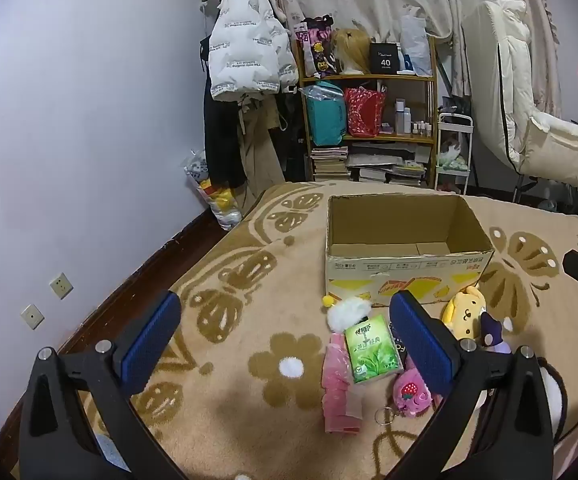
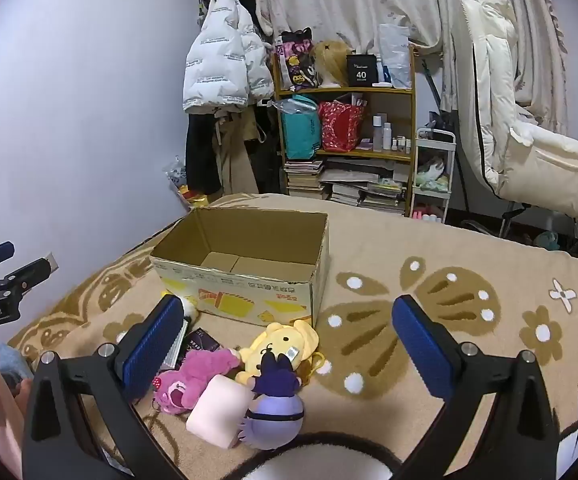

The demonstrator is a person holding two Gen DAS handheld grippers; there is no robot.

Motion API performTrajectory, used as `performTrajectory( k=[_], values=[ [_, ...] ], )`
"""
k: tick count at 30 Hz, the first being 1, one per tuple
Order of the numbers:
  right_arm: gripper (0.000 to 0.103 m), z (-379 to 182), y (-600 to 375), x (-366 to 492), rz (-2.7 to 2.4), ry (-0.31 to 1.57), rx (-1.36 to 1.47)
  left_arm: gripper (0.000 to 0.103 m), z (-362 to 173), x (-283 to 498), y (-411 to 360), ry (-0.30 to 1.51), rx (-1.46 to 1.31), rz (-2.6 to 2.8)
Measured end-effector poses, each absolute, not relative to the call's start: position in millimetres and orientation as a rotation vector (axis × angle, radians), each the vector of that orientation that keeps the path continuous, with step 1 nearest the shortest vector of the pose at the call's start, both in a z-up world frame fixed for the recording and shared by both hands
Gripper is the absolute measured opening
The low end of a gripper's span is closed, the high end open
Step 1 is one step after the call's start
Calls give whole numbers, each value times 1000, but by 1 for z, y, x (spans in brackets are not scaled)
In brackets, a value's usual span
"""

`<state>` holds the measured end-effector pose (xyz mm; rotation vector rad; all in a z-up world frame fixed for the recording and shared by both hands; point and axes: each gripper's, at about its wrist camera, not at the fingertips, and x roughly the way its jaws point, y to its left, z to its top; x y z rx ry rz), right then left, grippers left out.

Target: Organize soft objects

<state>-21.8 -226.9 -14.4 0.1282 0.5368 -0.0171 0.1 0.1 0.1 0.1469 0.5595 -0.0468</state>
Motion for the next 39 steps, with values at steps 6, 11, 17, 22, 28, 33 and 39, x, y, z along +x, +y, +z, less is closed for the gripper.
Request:
performTrajectory(
  k=[6, 11, 17, 22, 28, 33, 39],
  values=[
    [103, -15, -227, -21, -14, 538, 132, 103, 0, 0, 0, 552, 153, -33],
    [103, -15, -227, -21, -16, 537, 130, 103, -2, -2, 4, 550, 151, -39],
    [103, -15, -227, -22, -18, 539, 126, 103, -2, -1, 4, 555, 152, -40],
    [103, -14, -227, -22, -19, 540, 126, 103, -3, -2, 3, 556, 152, -40],
    [103, -15, -227, -21, -19, 540, 124, 103, -5, -1, -2, 555, 153, -45],
    [103, -15, -227, -21, -19, 540, 127, 103, -5, 0, -2, 565, 150, -44],
    [103, -15, -227, -21, -20, 541, 125, 103, -4, -2, -2, 558, 148, -44]
  ],
)
